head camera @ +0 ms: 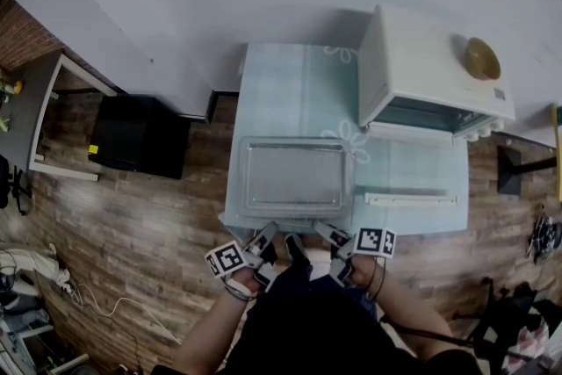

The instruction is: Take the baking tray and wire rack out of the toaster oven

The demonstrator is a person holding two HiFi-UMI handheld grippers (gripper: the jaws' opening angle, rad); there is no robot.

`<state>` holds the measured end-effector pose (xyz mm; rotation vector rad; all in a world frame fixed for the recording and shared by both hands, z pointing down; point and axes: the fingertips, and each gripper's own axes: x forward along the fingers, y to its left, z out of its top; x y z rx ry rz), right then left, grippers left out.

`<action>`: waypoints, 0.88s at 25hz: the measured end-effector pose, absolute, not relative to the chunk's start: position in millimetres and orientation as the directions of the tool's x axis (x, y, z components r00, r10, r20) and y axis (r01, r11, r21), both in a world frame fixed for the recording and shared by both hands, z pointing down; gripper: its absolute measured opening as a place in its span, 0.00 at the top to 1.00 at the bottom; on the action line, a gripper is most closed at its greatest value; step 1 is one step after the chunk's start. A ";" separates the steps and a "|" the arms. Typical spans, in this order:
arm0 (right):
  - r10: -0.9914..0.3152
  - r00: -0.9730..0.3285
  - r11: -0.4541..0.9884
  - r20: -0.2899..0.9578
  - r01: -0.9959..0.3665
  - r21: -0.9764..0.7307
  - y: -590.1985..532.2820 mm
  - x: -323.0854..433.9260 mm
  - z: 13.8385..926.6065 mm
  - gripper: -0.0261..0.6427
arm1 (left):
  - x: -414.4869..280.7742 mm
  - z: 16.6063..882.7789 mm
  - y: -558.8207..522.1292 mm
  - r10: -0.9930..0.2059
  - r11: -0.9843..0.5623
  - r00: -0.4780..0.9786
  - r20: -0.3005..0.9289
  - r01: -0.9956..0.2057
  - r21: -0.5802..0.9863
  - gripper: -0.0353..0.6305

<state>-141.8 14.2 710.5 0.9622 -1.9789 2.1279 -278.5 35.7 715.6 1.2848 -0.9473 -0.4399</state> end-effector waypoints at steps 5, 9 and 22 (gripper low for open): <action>-0.292 -0.823 -0.179 0.487 -0.453 -0.873 27.4 -150.1 709.9 0.44 | -278.3 722.1 36.9 -0.749 0.287 0.555 0.362 -0.221 0.932 0.89; -0.247 -0.842 -0.142 0.480 -0.458 -0.877 35.3 -153.4 709.0 0.44 | -278.3 724.2 38.2 -0.751 0.286 0.549 0.366 -0.229 0.930 0.89; -0.172 -0.906 -0.022 0.386 -0.388 -0.921 45.2 -181.1 680.3 0.66 | -281.3 702.1 52.1 -0.757 0.227 0.565 0.328 -0.244 0.943 0.82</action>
